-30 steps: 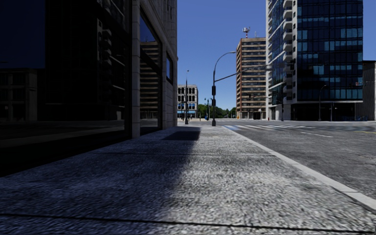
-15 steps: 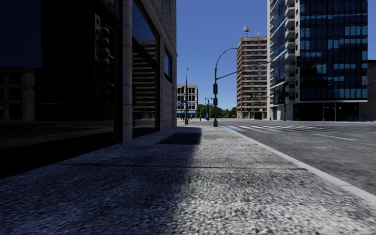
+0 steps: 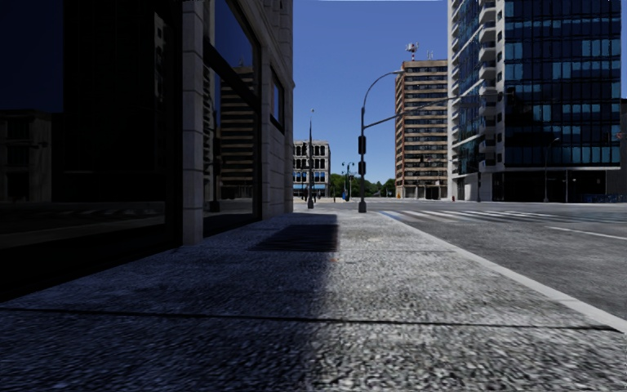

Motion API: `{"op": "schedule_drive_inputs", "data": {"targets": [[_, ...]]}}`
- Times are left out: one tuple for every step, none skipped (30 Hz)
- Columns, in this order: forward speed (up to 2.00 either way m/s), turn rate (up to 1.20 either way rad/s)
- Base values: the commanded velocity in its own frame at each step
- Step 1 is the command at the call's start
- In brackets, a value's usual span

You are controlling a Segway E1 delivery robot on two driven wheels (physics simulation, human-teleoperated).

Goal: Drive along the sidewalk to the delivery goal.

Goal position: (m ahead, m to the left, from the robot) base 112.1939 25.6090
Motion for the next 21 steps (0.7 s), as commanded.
{"op": "schedule_drive_inputs", "data": {"targets": [[2.00,0.00],[2.00,0.00],[2.00,0.00],[2.00,0.00],[2.00,0.00],[2.00,0.00],[2.00,0.00],[2.00,0.00],[2.00,0.00],[2.00,0.00],[2.00,0.00],[2.00,0.00],[2.00,0.00],[2.00,0.00],[2.00,0.00],[2.00,0.00],[2.00,0.00],[2.00,0.00],[2.00,0.00],[2.00,0.00],[2.00,0.00]]}}
